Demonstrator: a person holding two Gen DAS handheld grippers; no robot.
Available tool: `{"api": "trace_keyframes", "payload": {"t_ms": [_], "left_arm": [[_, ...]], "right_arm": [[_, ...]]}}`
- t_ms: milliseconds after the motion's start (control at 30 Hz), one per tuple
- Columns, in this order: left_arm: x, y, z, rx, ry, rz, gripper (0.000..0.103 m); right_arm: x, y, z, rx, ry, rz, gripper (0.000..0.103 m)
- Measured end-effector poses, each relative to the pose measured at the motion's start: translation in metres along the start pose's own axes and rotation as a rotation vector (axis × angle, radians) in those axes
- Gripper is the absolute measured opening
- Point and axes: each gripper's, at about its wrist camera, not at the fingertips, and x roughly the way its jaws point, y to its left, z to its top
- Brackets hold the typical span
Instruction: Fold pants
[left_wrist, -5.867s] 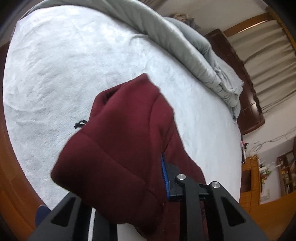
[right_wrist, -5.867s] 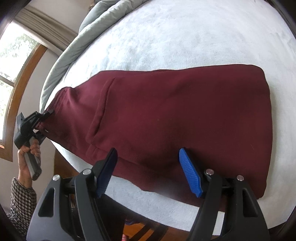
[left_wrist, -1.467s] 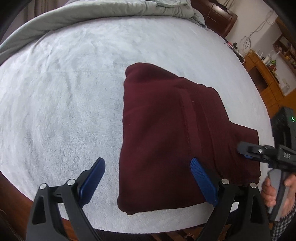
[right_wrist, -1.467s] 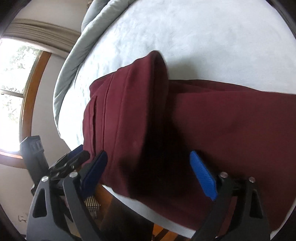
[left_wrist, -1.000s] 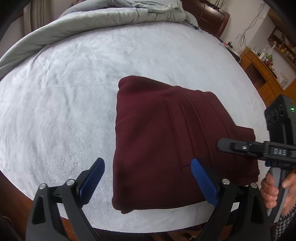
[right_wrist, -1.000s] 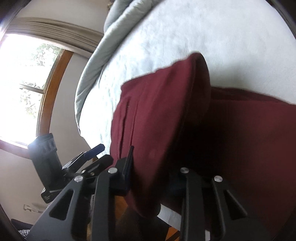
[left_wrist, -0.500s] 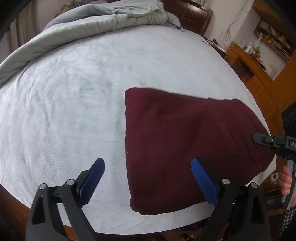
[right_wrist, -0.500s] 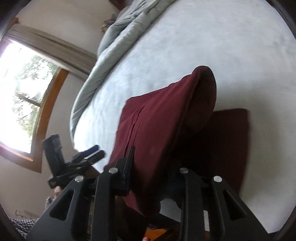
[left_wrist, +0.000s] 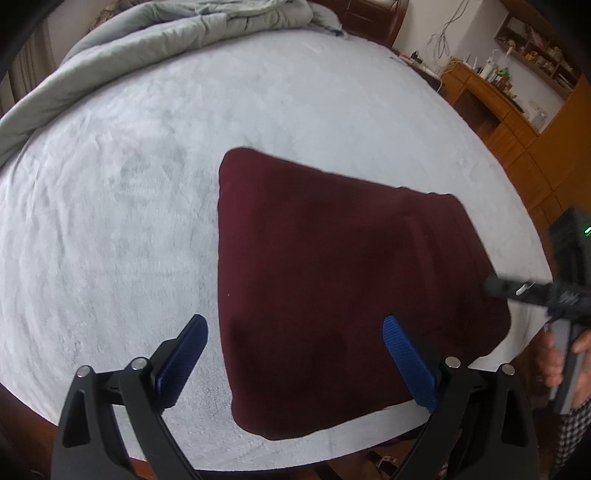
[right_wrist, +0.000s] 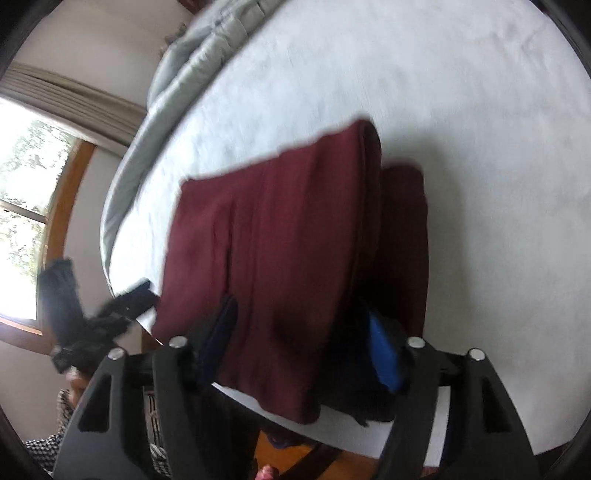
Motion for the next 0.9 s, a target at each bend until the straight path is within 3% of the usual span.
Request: {"api": "trace_keyframes", "payload": {"t_ms": [67, 167, 367, 400, 467, 700, 900], "left_arm": [[0.004, 0.001, -0.001, -0.017, 0.011, -0.012, 0.096], [0.006, -0.002, -0.001, -0.025, 0.017, -0.034, 0.096], [0.007, -0.017, 0.005, 0.016, 0.021, -0.040, 0.096], [0.007, -0.019, 0.005, 0.018, 0.020, -0.040, 0.096], [0.007, -0.025, 0.009, 0.024, 0.009, -0.046, 0.096], [0.006, -0.042, 0.015, 0.057, -0.019, -0.026, 0.096], [0.000, -0.049, 0.020, 0.078, -0.056, -0.011, 0.096]], "right_arm": [[-0.004, -0.004, 0.012, 0.021, -0.023, 0.008, 0.078], [0.004, -0.012, 0.046, 0.058, -0.041, 0.020, 0.078], [0.043, -0.032, 0.097, 0.135, 0.014, 0.071, 0.078], [0.045, -0.034, 0.101, 0.138, 0.020, 0.077, 0.072], [0.050, -0.035, 0.103, 0.126, 0.041, 0.082, 0.027], [0.024, -0.037, 0.091, 0.138, -0.045, 0.129, 0.016], [0.010, -0.052, 0.084, 0.184, -0.077, -0.009, 0.013]]}}
